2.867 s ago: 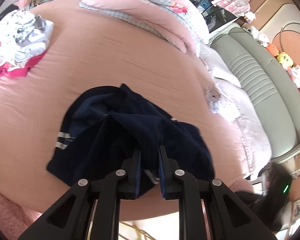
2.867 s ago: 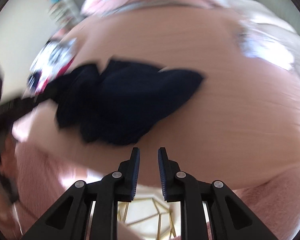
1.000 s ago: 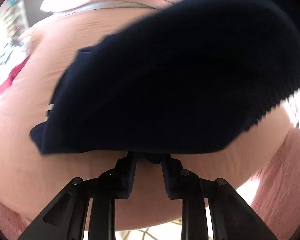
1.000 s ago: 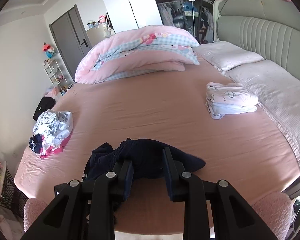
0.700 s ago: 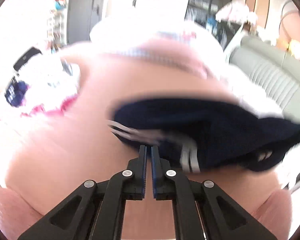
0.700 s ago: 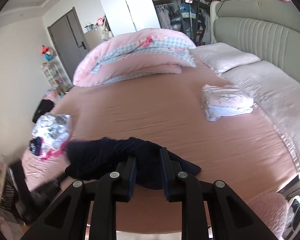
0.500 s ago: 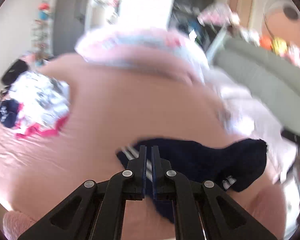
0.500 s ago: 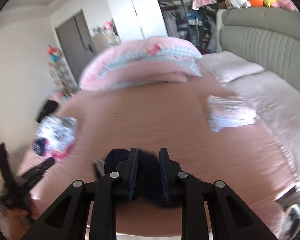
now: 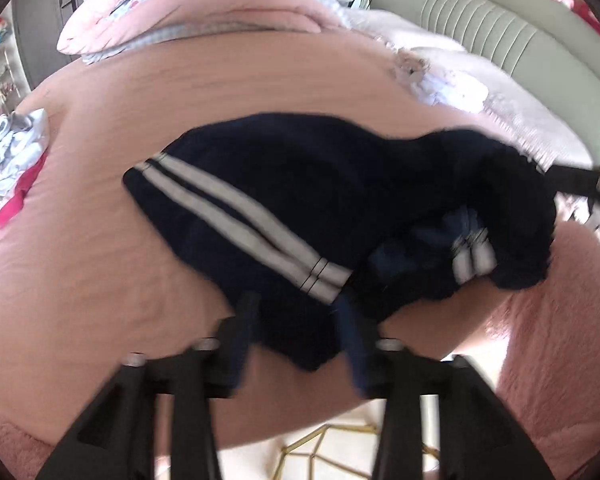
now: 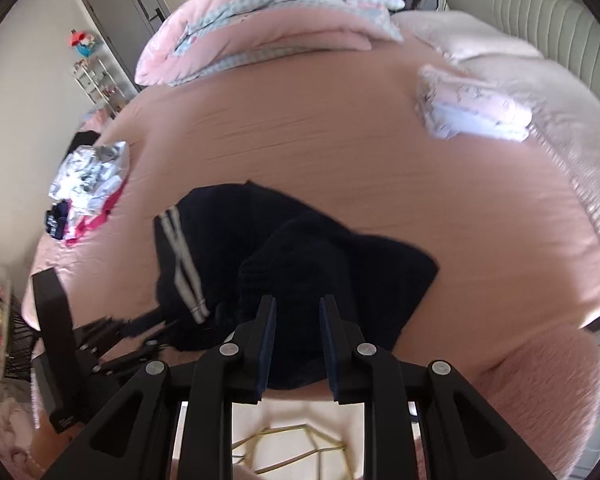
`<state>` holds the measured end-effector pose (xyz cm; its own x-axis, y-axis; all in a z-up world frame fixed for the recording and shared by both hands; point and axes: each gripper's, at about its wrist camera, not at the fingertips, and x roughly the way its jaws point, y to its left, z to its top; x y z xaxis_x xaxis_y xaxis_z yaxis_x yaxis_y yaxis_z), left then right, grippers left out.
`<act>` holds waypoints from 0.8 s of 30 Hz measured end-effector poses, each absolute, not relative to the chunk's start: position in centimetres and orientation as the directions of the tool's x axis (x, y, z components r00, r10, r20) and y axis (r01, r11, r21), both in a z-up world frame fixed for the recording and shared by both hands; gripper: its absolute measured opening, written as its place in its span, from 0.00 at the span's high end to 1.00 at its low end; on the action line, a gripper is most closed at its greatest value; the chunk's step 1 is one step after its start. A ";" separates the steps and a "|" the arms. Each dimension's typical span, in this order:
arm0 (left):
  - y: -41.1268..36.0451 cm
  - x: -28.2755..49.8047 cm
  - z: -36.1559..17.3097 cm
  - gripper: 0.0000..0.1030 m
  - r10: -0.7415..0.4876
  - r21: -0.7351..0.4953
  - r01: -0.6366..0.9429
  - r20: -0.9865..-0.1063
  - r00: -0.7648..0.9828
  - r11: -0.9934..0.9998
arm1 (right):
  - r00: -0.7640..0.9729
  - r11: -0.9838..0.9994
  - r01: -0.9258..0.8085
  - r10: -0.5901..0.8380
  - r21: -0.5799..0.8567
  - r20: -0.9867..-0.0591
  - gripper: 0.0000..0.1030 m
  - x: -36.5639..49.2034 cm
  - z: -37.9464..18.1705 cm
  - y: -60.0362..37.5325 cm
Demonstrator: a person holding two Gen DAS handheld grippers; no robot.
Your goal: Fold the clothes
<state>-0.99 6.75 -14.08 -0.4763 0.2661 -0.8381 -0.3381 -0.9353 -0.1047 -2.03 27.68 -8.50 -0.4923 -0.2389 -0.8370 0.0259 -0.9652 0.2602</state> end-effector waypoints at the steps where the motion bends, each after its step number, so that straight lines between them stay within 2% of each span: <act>1: 6.7 -1.0 -14.2 0.54 0.266 -0.102 -0.335 -0.829 -0.492 -0.937 | -0.495 -0.964 0.038 -0.246 0.262 -0.833 0.77 -1.9 -8.5 27.4; 3: 6.7 -1.0 -15.0 0.54 0.225 -0.053 -0.325 -0.825 -0.518 -0.944 | -0.500 -0.962 0.075 -0.263 0.262 -0.825 0.64 -1.9 -8.3 26.6; 5: 7.5 -2.1 -16.6 0.54 0.169 -0.001 -0.320 -0.852 -0.496 -0.947 | -0.482 -0.961 0.093 -0.272 0.260 -0.833 0.63 -1.9 -8.8 25.8; 7: 7.6 -2.5 -18.1 0.54 0.155 -0.004 -0.323 -0.884 -0.441 -0.946 | -0.458 -0.963 0.112 -0.269 0.246 -0.847 0.63 -2.2 -9.6 24.8; 10: 7.3 -2.3 -18.3 0.54 0.154 0.002 -0.318 -0.872 -0.464 -0.948 | -0.424 -0.986 0.097 -0.167 0.139 -0.890 0.63 -2.7 -11.7 23.8; 12: 7.0 -2.5 -18.1 0.78 0.075 0.077 -0.278 -0.864 -0.497 -0.957 | -0.384 -0.993 0.054 -0.118 0.106 -0.916 0.68 -3.0 -13.3 24.4; 13: 6.6 -2.7 -18.0 0.78 0.026 0.112 -0.237 -0.858 -0.513 -0.965 | -0.370 -0.992 0.032 -0.124 0.120 -0.921 0.73 -2.8 -13.8 25.0; 14: 5.9 -3.0 -17.8 0.78 -0.009 0.131 -0.195 -0.850 -0.526 -0.972 | -0.368 -0.993 0.030 -0.120 0.117 -0.922 0.73 -2.6 -13.9 25.2; 19: 2.0 -4.1 -16.2 0.78 -0.054 0.085 -0.027 -0.814 -0.579 -0.996 | -0.357 -0.996 0.031 -0.093 0.088 -0.929 0.73 -1.5 -14.5 25.8; 23: 0.7 -4.0 -14.6 0.77 0.040 -0.025 -0.034 -0.811 -0.584 -0.999 | -0.304 -0.995 0.061 -0.093 0.078 -0.948 0.73 -1.3 -15.6 25.5; 24: 0.8 -4.0 -14.6 0.74 0.058 -0.029 -0.059 -0.821 -0.567 -0.998 | -0.295 -0.995 0.076 -0.090 0.070 -0.951 0.73 -1.3 -15.8 25.2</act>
